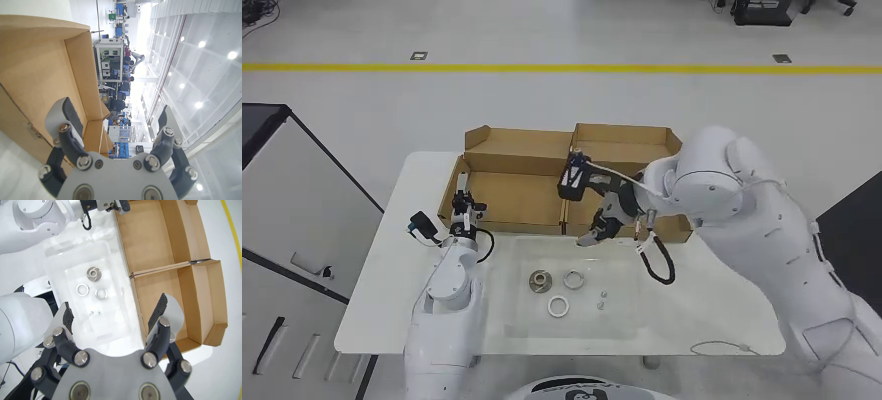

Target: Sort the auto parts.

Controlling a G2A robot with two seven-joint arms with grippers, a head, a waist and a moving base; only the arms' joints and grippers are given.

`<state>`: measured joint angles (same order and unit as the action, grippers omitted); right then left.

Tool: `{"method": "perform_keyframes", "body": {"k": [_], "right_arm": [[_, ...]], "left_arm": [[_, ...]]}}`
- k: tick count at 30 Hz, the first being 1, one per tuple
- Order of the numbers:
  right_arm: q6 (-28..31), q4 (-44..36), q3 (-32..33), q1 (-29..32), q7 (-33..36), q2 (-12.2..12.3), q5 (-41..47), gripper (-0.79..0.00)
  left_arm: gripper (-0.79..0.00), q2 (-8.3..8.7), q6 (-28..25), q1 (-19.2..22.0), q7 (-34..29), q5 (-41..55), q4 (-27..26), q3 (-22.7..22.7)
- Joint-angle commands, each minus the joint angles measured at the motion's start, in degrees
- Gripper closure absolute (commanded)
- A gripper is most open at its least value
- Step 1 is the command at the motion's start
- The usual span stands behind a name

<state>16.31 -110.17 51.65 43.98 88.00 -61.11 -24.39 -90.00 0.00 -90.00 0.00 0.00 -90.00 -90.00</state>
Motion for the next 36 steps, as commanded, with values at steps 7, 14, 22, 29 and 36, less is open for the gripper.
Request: {"method": "perform_keyframes", "body": {"k": [7,14,22,29,36], "right_arm": [[1.15,-1.90,-7.36,-4.31,-1.16,7.34,4.57,-0.785],[1.15,-1.90,-7.36,-4.31,-1.16,7.34,4.57,-0.785],[0.94,-1.87,-7.42,-3.85,-2.20,7.37,3.71,-0.785],[0.37,-1.40,-12.98,-7.03,-0.38,7.65,6.37,-0.785],[-0.01,1.33,-24.82,-17.03,0.00,7.85,10.93,-0.785]], "left_arm": [[-0.785,0.00,0.00,0.00,0.00,0.00,0.00,0.00],[-0.785,0.00,0.00,0.00,0.00,0.00,0.00,0.00],[-0.785,0.00,0.00,0.00,0.00,0.00,0.00,0.00],[-0.785,0.00,0.00,0.00,0.00,0.00,0.00,0.00],[-0.785,0.00,0.00,0.00,0.00,0.00,0.00,0.00]]}}
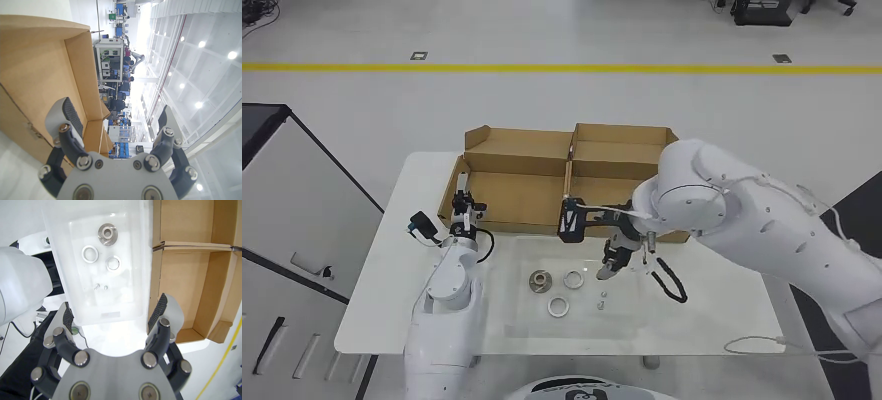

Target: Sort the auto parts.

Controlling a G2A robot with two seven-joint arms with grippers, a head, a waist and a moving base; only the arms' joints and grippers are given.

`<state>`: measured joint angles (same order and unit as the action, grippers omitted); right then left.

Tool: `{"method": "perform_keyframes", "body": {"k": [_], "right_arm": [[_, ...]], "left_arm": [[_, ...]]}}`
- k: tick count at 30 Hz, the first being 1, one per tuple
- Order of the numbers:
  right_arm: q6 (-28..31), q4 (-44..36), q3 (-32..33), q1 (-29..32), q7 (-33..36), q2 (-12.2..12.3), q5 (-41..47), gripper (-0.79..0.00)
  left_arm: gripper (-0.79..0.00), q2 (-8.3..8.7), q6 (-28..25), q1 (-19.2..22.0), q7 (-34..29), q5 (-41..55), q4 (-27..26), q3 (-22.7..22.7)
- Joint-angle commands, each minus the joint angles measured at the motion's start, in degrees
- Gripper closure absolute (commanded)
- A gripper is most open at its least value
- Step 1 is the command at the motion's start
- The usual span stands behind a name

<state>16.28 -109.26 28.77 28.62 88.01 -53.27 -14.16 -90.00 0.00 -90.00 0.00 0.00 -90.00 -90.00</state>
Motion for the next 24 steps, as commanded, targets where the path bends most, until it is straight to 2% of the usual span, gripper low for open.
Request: {"method": "perform_keyframes", "body": {"k": [1,8,14,24], "right_arm": [[0.01,0.74,-3.49,-2.93,-0.01,0.00,1.33,-0.785],[0.65,2.74,-12.87,-9.61,-0.66,-0.42,4.41,-0.785],[0.82,3.81,-18.55,-12.72,-0.83,-1.20,6.67,-0.785],[0.01,3.20,-19.02,-9.95,-0.01,-2.74,5.32,-0.785]], "left_arm": [[-0.785,0.00,0.00,0.00,0.00,0.00,0.00,0.00],[-0.785,0.00,0.00,0.00,0.00,0.00,0.00,0.00],[-0.785,0.00,0.00,0.00,0.00,0.00,0.00,0.00],[-0.785,0.00,0.00,0.00,0.00,0.00,0.00,0.00]]}}
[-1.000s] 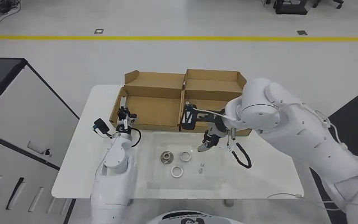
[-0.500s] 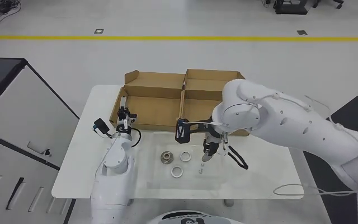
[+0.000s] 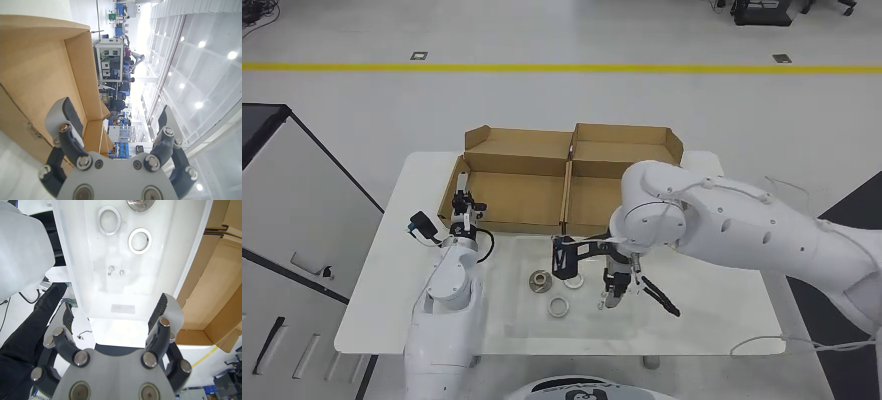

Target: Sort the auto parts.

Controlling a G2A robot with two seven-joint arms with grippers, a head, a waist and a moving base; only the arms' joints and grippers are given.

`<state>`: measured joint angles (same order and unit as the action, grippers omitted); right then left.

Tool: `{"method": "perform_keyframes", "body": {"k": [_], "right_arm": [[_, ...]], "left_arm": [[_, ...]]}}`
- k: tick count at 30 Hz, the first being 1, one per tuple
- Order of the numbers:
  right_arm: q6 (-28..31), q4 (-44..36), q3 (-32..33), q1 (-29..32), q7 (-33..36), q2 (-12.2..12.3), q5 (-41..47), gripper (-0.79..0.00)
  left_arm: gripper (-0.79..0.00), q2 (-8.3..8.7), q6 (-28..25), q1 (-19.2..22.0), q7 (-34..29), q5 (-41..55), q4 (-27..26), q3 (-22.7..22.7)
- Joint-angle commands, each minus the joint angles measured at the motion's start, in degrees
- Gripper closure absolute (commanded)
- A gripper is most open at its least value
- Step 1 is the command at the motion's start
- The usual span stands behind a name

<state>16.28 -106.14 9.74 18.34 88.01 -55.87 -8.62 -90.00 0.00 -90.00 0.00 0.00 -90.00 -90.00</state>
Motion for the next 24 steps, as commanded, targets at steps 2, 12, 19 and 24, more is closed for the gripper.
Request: {"method": "perform_keyframes", "body": {"k": [2,12,19,24], "right_arm": [[0.01,0.34,0.00,0.87,-0.01,-0.36,-0.43,-0.785],[0.01,0.50,0.00,1.03,-0.01,-0.53,-0.83,-0.785],[0.00,1.41,0.00,3.82,-0.01,-1.05,0.22,-0.785],[-0.28,3.42,0.00,4.70,-0.01,-1.61,0.56,-0.785]], "left_arm": [[-0.785,0.00,0.00,0.00,0.00,0.00,0.00,0.00],[-0.785,0.00,0.00,0.00,0.00,0.00,0.00,0.00],[-0.785,0.00,0.00,0.00,0.00,0.00,0.00,0.00],[-0.785,0.00,0.00,0.00,0.00,0.00,0.00,0.00]]}}
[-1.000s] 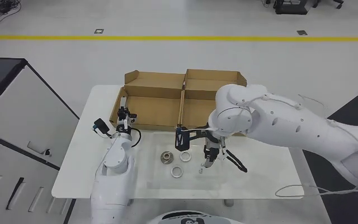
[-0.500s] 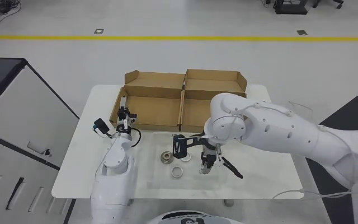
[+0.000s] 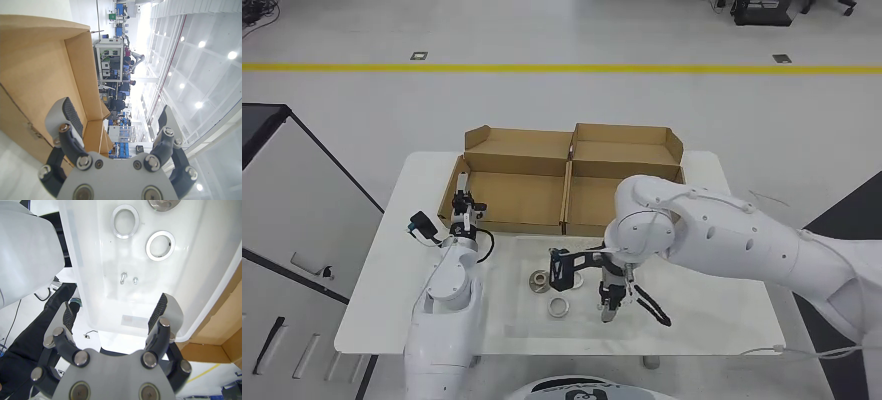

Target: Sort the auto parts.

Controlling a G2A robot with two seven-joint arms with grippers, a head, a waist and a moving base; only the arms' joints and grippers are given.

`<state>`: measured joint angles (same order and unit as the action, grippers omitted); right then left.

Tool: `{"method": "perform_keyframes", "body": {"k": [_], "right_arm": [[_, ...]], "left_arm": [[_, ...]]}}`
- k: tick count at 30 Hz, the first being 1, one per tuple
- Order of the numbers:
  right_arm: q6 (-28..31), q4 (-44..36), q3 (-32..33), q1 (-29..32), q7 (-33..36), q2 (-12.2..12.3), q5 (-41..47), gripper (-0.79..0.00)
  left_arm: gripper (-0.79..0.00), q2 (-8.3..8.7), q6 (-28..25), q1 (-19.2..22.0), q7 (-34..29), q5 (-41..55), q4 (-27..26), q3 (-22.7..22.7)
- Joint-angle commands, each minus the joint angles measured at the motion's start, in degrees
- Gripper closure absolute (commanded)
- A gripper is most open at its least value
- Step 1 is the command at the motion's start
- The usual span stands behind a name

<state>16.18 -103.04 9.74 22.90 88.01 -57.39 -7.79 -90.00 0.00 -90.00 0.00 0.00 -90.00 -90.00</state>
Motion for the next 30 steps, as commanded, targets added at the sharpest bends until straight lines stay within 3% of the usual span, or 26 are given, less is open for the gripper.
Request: {"method": "perform_keyframes", "body": {"k": [1,15,17,19,21,30], "right_arm": [[-0.75,0.73,0.00,0.39,-0.01,-0.26,-0.65,-0.785],[-3.19,4.02,0.00,3.61,-0.01,-1.84,-7.41,-0.785],[-3.18,4.38,0.00,3.73,-0.01,-1.98,-7.95,-0.662],[-2.95,4.84,0.00,4.15,-0.01,-2.14,-8.51,-0.489],[-2.74,5.26,0.00,4.71,-0.01,-2.36,-9.09,-0.416],[-1.99,6.83,0.00,5.61,-0.01,-3.15,-9.52,-0.363]], "left_arm": [[-0.785,0.00,0.00,0.00,0.00,0.00,0.00,0.00],[-0.785,0.00,0.00,0.00,0.00,0.00,0.00,0.00],[-0.785,0.00,0.00,0.00,0.00,0.00,0.00,0.00],[-0.785,0.00,0.00,0.00,0.00,0.00,0.00,0.00],[-0.785,0.00,0.00,0.00,0.00,0.00,0.00,0.00],[-0.785,0.00,0.00,0.00,0.00,0.00,0.00,0.00]]}}
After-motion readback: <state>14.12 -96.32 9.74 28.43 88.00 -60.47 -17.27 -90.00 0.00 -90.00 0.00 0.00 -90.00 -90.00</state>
